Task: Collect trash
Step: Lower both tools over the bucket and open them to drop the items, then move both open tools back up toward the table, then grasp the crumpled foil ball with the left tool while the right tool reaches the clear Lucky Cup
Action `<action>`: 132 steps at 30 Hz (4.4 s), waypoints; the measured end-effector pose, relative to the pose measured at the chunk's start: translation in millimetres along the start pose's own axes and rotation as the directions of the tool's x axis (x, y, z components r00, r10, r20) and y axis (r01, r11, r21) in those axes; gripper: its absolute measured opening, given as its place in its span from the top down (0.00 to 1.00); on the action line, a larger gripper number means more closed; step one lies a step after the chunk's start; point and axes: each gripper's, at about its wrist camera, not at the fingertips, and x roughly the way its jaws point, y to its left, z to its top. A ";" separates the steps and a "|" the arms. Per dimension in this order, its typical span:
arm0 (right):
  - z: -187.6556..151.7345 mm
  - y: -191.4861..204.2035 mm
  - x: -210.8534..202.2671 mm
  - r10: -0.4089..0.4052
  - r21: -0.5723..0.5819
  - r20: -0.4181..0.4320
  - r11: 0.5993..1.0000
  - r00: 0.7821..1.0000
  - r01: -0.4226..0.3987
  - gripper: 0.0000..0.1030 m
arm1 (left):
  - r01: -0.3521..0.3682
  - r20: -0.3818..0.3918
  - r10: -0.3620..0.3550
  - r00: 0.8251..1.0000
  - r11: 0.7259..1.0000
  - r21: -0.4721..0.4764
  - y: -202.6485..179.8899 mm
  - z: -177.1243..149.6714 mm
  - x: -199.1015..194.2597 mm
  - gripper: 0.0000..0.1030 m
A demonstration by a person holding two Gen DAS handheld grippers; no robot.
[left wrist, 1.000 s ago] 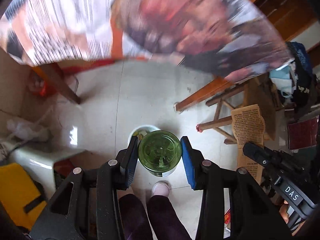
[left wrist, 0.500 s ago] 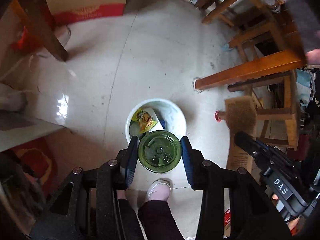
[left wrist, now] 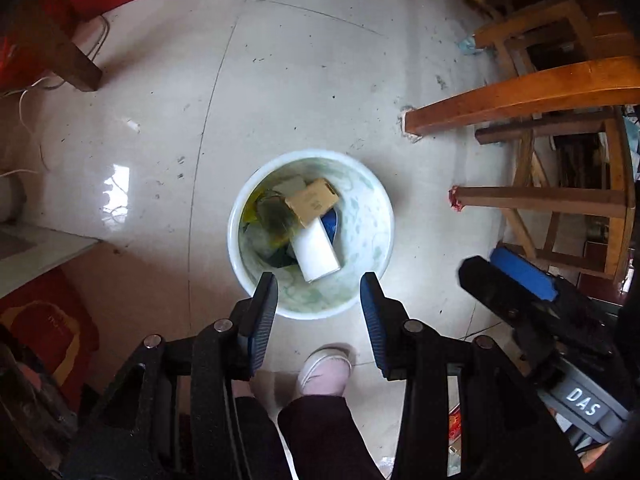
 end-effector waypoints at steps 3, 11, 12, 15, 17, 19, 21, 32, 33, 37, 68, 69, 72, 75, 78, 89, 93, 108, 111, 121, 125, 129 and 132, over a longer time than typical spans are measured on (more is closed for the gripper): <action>3.2 1.6 -11.1 -0.003 0.003 0.005 1.000 1.000 0.003 0.47 | -0.001 0.012 0.001 1.000 1.000 -0.004 -2.6 -2.7 -15.5 0.60; 14.4 27.0 -89.6 0.012 -0.019 0.059 1.000 0.998 -0.011 0.47 | -0.053 0.093 0.050 0.994 0.998 0.030 -33.5 -8.9 -110.2 0.60; 15.6 33.6 -108.9 0.016 -0.026 0.072 1.000 0.997 -0.015 0.47 | -0.060 0.106 0.056 0.993 0.997 0.038 -37.6 -10.0 -124.2 0.60; 18.3 46.6 -154.7 0.025 -0.040 0.101 0.999 0.995 -0.021 0.47 | -0.080 0.152 0.070 0.986 0.995 0.060 -53.3 -15.1 -176.4 0.60; 19.0 55.3 -181.6 0.027 -0.053 0.123 0.998 0.992 -0.021 0.47 | -0.072 0.182 0.059 0.982 0.995 0.063 -63.4 -19.5 -215.9 0.60; 19.2 66.4 -217.9 0.024 -0.070 0.156 0.997 0.988 -0.013 0.47 | -0.063 0.213 0.048 0.976 0.996 0.063 -71.9 -23.6 -249.4 0.60; 17.4 78.8 -258.0 0.019 -0.084 0.197 0.997 0.980 -0.003 0.47 | -0.064 0.254 0.043 0.966 0.995 0.073 -81.9 -28.4 -289.9 0.60; -7.4 130.0 -428.9 -0.009 -0.079 0.441 0.996 0.897 0.049 0.47 | -0.107 0.484 -0.003 0.875 0.974 0.201 -128.1 -75.6 -488.5 0.60; -11.0 134.9 -443.6 -0.010 -0.076 0.465 0.996 0.885 0.051 0.47 | -0.111 0.504 -0.012 0.863 0.971 0.212 -131.2 -81.2 -503.2 0.60; -24.5 152.6 -494.9 -0.015 -0.064 0.554 0.996 0.832 0.061 0.47 | -0.131 0.587 -0.048 0.808 0.957 0.258 -143.6 -107.3 -559.4 0.60; 1.9 180.5 -616.5 -0.129 0.003 0.830 0.974 0.543 0.226 0.22 | -0.239 0.852 -0.191 0.488 0.910 0.340 -190.8 -106.8 -710.5 0.07; 13.8 173.4 -617.9 -0.121 -0.007 0.827 0.975 0.549 0.224 0.22 | -0.248 0.861 -0.178 0.476 0.912 0.326 -195.0 -100.9 -710.9 0.07; 39.9 159.1 -620.8 -0.089 -0.045 0.816 0.975 0.570 0.217 0.21 | -0.259 0.871 -0.153 0.466 0.918 0.299 -210.3 -75.1 -710.8 0.05; 64.0 148.0 -622.8 -0.083 -0.069 0.807 0.970 0.584 0.233 0.17 | -0.243 0.875 -0.139 0.464 0.930 0.277 -224.8 -47.7 -707.5 0.02; 89.0 136.6 -624.5 -0.075 -0.103 0.810 0.959 0.582 0.266 0.08 | -0.248 0.885 -0.090 0.456 0.943 0.224 -238.8 -25.8 -702.7 0.02; 167.9 103.6 -601.7 -0.014 -0.194 0.735 0.954 0.678 0.229 0.03 | -0.234 0.884 0.031 0.467 0.968 0.089 -259.6 43.0 -678.8 0.01; 193.4 99.2 -582.8 0.000 -0.196 0.675 0.964 0.738 0.179 0.03 | -0.222 0.859 0.046 0.510 0.972 0.080 -250.7 70.4 -668.3 0.01; 303.9 108.0 -478.5 -0.038 0.052 0.468 0.999 0.883 0.015 0.03 | -0.156 0.707 0.007 0.707 0.977 0.147 -170.1 234.2 -622.7 0.01; 326.8 110.0 -447.0 -0.058 0.102 0.407 0.995 0.911 0.017 0.03 | -0.155 0.661 0.025 0.750 0.978 0.139 -152.5 265.3 -601.2 0.01; 381.5 111.1 -363.7 -0.113 0.208 0.273 0.977 0.955 0.056 0.05 | -0.099 0.520 -0.002 0.854 0.981 0.166 -134.6 344.9 -535.1 0.01; 384.3 104.6 -351.7 -0.116 0.270 0.278 0.962 0.954 0.039 0.09 | -0.103 0.484 0.004 0.875 0.979 0.177 -134.7 368.2 -511.0 0.08; 383.6 106.8 -348.7 -0.125 0.265 0.281 0.963 0.952 0.048 0.23 | -0.088 0.450 -0.001 0.893 0.981 0.176 -132.8 384.6 -495.5 0.16; 382.6 107.5 -349.2 -0.131 0.253 0.292 0.966 0.948 0.055 0.27 | -0.063 0.440 -0.020 0.898 0.983 0.173 -132.3 390.8 -489.6 0.25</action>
